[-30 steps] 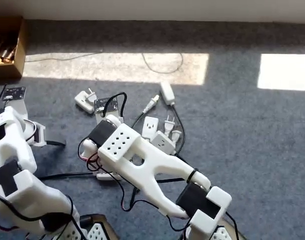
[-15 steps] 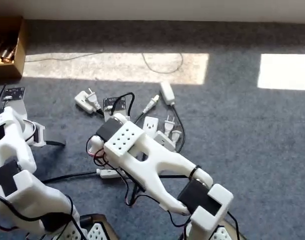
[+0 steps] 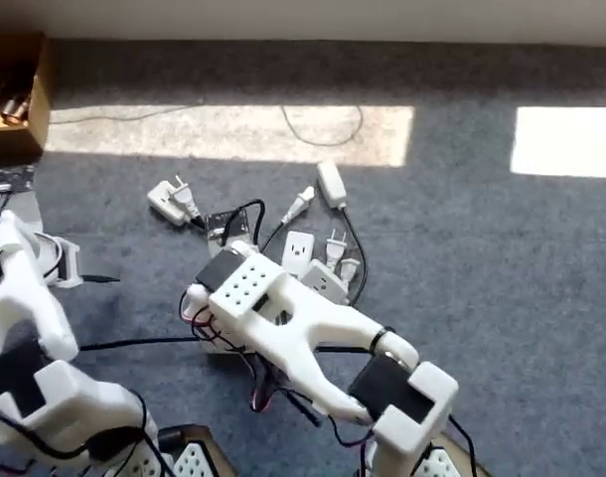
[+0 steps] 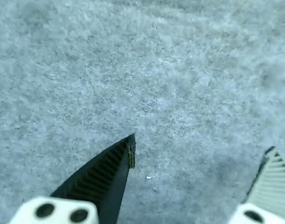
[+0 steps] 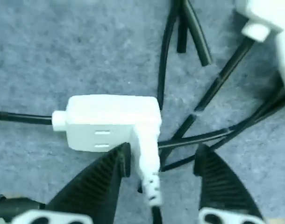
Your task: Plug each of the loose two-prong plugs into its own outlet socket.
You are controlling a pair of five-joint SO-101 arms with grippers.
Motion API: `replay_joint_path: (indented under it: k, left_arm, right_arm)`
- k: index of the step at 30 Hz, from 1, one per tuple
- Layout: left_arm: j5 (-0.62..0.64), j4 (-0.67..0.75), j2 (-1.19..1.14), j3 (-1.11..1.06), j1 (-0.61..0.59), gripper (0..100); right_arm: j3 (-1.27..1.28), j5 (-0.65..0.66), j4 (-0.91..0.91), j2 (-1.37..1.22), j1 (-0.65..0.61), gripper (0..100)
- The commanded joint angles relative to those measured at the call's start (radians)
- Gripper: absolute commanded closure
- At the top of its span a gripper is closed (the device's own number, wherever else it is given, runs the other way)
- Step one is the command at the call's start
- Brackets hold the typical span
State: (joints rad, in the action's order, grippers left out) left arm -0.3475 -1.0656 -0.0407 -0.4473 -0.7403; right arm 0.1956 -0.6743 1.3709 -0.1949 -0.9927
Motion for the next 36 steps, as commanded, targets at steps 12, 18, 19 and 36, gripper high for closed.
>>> replay_joint_path:
  k: [12, 18, 19, 36]
  left_arm:
    - [-0.147, -0.198, 0.085, 0.042, 0.134, 60]
    - [-0.255, -0.388, 0.113, 0.177, 0.317, 66]
    - [-0.267, -0.391, 0.131, 0.185, 0.354, 67]
    - [-0.514, -0.545, 0.624, -0.251, 0.725, 68]
  right_arm:
    - [-0.788, 0.695, 0.392, 0.16, 0.22, 44.4]
    - [-0.561, 0.72, 0.389, 0.479, 0.593, 44.5]
    - [-0.489, 0.744, 0.389, 0.549, 0.628, 44.5]
    - [1.106, 0.957, -0.444, 1.13, 0.989, 44.6]
